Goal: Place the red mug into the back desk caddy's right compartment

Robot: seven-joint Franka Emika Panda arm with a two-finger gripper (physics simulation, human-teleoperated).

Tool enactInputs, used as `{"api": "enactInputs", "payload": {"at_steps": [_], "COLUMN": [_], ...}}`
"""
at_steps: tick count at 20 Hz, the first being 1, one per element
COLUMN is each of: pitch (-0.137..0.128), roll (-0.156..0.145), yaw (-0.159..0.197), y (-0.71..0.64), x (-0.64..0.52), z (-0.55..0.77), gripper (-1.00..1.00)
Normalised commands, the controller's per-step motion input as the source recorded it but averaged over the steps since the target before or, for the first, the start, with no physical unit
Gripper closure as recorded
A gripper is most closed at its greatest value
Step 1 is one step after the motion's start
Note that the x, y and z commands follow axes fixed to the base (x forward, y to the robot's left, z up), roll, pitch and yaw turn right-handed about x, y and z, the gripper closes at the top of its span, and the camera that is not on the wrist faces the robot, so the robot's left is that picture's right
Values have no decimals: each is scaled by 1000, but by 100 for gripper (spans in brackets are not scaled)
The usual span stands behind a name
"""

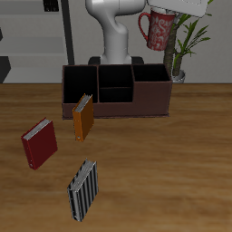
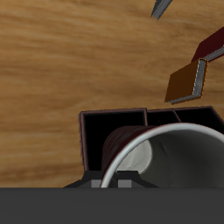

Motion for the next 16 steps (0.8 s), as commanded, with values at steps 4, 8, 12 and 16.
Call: {"api": "enactInputs", "payload": {"at_steps": [4, 8, 12, 16], "pitch": [-5, 22, 32, 13], "roll": [-35, -18, 17, 7], "yaw": [-20, -40, -9, -13], "y": [7, -35, 95, 32], "x": [206, 141, 149, 33], "z": [-19, -55, -216, -85], "gripper": [100, 100, 100, 100]}}
